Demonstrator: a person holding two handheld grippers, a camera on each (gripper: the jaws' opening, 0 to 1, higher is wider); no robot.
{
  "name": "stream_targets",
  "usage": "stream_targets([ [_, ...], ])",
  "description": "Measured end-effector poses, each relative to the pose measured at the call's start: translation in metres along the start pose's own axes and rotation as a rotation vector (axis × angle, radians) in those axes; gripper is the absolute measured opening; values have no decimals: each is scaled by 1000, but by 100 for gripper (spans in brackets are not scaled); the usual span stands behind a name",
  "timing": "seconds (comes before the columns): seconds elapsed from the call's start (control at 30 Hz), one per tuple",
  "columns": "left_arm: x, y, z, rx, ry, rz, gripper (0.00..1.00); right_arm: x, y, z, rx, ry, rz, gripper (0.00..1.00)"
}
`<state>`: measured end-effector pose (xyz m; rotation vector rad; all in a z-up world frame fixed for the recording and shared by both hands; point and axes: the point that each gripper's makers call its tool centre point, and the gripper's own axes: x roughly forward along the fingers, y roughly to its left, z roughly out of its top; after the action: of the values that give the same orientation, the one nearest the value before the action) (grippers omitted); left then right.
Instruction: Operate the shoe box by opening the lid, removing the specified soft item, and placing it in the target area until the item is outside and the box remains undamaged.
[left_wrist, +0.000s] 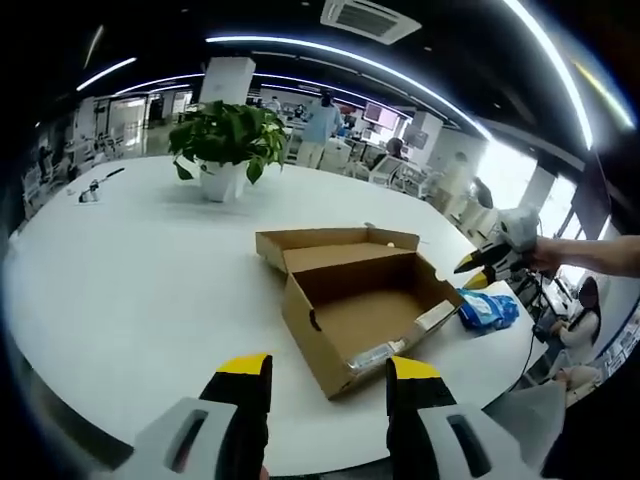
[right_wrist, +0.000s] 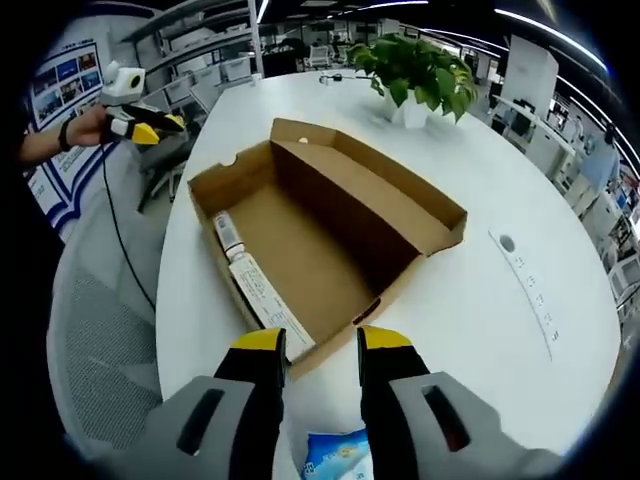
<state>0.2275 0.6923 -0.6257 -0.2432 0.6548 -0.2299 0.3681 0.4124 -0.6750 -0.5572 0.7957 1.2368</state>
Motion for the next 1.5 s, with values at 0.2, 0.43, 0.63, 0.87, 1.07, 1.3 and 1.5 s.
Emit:
stream_targets([
  [0.2, -2, 1, -1, -11, -8, 4, 46, 10, 5, 7, -31, 14, 27, 28],
  [0.43, -2, 3, -2, -19, -13, 7, 46, 21, 12, 11, -79, 42, 59, 29],
  [0.63, -1, 5, -1, -23, -16, 6, 46, 30, 17, 13, -119, 76, 99, 31],
  [0.87, -1, 5, -2, -22, -15, 3, 46, 40, 22, 13, -163, 119, 150, 34],
  [1.07, -1, 5, -2, -19, -17, 4, 46, 50, 26, 6, -237, 185, 193, 38],
  [1.3, 1, 3, 1, -10, -17, -5, 46, 61, 30, 7, -248, 221, 262, 37],
  [1.5, 5, 3, 3, 7, -11, -13, 47, 74, 29, 5, -247, 256, 315, 38],
])
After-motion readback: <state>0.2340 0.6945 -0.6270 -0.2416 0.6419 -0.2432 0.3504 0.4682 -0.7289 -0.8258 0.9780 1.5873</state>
